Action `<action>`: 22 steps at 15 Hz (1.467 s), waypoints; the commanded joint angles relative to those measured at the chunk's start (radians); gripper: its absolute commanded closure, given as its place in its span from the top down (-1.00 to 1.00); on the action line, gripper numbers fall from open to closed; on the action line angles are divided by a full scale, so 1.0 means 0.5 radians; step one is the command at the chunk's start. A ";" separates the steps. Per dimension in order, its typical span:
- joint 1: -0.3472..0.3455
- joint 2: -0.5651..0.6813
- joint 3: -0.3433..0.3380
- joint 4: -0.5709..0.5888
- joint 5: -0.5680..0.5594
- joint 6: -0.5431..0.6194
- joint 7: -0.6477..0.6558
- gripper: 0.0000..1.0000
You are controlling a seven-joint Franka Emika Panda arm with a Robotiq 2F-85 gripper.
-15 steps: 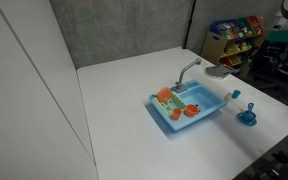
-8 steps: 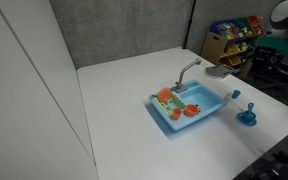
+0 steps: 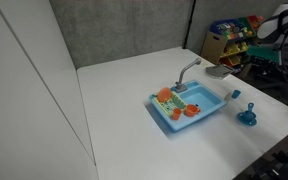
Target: Pick up the blue handleless cup and put it in the sink
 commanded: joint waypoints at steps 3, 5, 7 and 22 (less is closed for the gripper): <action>0.007 0.304 -0.093 0.233 -0.031 0.047 0.167 1.00; -0.007 0.389 -0.097 0.280 -0.011 0.093 0.175 1.00; -0.025 0.466 -0.082 0.314 0.015 0.173 0.156 1.00; -0.144 0.775 0.087 0.548 0.209 0.236 0.020 1.00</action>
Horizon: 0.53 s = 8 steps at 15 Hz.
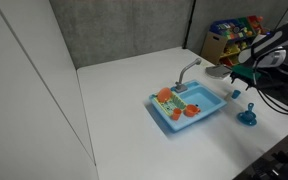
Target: Pick up the blue handleless cup and put it in the sink
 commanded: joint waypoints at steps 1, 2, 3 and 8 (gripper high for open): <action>-0.058 0.095 0.037 0.132 0.055 -0.051 -0.076 1.00; -0.067 0.112 0.045 0.145 0.059 -0.047 -0.084 1.00; -0.074 0.133 0.051 0.159 0.063 -0.044 -0.088 1.00; -0.115 0.214 0.081 0.233 0.102 -0.058 -0.130 1.00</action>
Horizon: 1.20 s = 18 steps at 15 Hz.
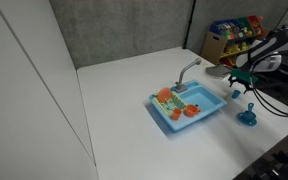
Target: Pick up the blue handleless cup and put it in the sink
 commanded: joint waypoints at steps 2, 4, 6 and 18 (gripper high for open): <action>-0.064 0.092 0.033 0.148 0.065 -0.069 -0.080 1.00; -0.072 0.117 0.033 0.176 0.066 -0.080 -0.077 1.00; -0.075 0.143 0.031 0.206 0.063 -0.093 -0.073 1.00; -0.085 0.085 0.059 0.183 0.072 -0.115 -0.135 -0.65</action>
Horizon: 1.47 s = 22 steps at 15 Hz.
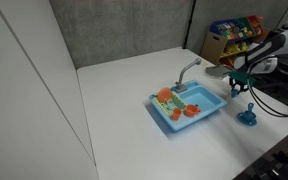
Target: Pick up the blue handleless cup and put it in the sink
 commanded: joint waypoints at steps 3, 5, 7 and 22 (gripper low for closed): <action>-0.011 -0.198 0.037 -0.108 0.060 -0.048 -0.176 -0.65; 0.022 -0.319 0.027 -0.193 0.046 -0.051 -0.213 -0.65; 0.062 -0.462 0.023 -0.289 0.030 -0.068 -0.267 -0.65; 0.523 -1.256 0.017 -1.193 -0.422 -0.027 -0.601 -0.65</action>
